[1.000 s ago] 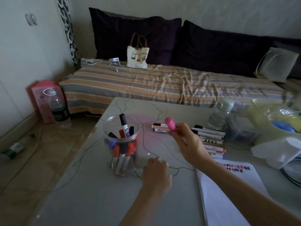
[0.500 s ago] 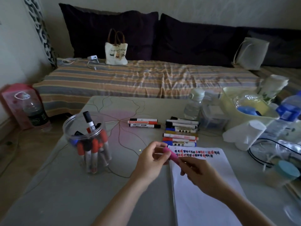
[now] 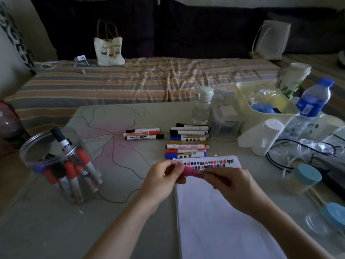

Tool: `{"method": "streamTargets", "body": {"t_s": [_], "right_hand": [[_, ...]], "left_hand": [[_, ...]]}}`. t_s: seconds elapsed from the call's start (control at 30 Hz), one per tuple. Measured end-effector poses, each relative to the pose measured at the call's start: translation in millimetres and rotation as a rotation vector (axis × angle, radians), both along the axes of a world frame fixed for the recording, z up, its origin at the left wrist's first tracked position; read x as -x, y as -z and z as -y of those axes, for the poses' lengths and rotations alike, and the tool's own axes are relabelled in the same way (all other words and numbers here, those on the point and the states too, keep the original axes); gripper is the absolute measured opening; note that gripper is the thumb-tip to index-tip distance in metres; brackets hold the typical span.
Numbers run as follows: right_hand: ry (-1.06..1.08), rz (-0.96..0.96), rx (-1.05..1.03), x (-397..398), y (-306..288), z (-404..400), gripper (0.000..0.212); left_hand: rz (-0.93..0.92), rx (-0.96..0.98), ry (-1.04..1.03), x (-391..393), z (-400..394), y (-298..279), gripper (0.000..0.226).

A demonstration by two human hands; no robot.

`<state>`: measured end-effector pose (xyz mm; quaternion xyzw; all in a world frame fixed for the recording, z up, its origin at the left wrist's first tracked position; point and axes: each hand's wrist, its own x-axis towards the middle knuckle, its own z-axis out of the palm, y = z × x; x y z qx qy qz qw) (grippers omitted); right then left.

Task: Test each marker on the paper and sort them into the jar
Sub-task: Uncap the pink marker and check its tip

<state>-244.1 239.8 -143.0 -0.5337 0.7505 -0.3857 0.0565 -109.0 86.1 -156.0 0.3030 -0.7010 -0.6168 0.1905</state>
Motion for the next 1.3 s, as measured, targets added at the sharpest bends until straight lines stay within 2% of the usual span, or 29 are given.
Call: {"method": "streamTargets", "body": {"t_s": [0.07,0.13,0.27,0.33,0.4,0.47,0.5,0.57,0.63,0.7,0.83,0.9,0.97,1.03,1.1,1.2,1.23,1.3], "right_hand": [[-0.014,-0.105,0.066,-2,-5,-1,0.026],[-0.021,-0.166,0.108,-1,-5,-3,0.023],[0.01,-0.14,0.117,7,1,-9,0.022],[0.096,0.113,0.078,8,0,-14,0.021],[0.159,0.546,0.137,10,-4,-18,0.019],[0.2,0.935,0.251,9,-5,-19,0.027],[0.213,1.033,0.27,7,-5,-16,0.031],[0.208,1.0,0.203,0,-3,-9,0.03],[0.205,0.891,0.135,-5,-3,-4,0.033],[0.199,0.862,0.146,-4,-3,-2,0.035],[0.146,0.879,0.182,-7,-3,-4,0.036],[0.229,0.947,0.306,7,-8,-12,0.034],[0.327,0.988,0.409,27,-15,-26,0.033],[0.322,0.856,0.297,33,-10,-29,0.034],[0.339,0.711,0.12,28,8,-20,0.031],[0.449,0.717,0.154,34,28,-8,0.022],[0.495,0.717,0.183,40,32,-7,0.019],[0.571,0.682,0.203,54,41,-7,0.017]], "left_hand": [[-0.028,-0.1,-0.041,5,-3,0,0.019],[-0.062,-0.196,-0.063,9,-6,-1,0.019],[-0.095,-0.234,-0.052,13,-10,-7,0.017],[-0.126,-0.245,-0.035,12,-11,-9,0.014],[-0.15,-0.266,0.024,9,-11,-12,0.015],[-0.102,-0.123,0.169,7,-13,-15,0.018],[-0.066,-0.005,0.257,7,-16,-16,0.02],[-0.012,0.169,0.375,10,-25,-14,0.019],[0.031,0.226,0.385,11,-29,-13,0.014],[0.065,0.228,0.394,11,-27,-15,0.014],[0.096,0.102,0.469,9,-20,-19,0.024],[0.123,-0.038,0.47,3,-8,-16,0.03],[0.143,-0.107,0.432,-5,3,-12,0.024],[0.146,0.018,0.368,-6,5,-5,0.014],[0.162,0.277,0.34,-1,-2,5,0.017],[0.214,0.734,0.293,4,-6,26,0.021],[0.23,0.824,0.259,5,-4,31,0.022],[0.232,0.886,0.187,8,2,35,0.025]]}}
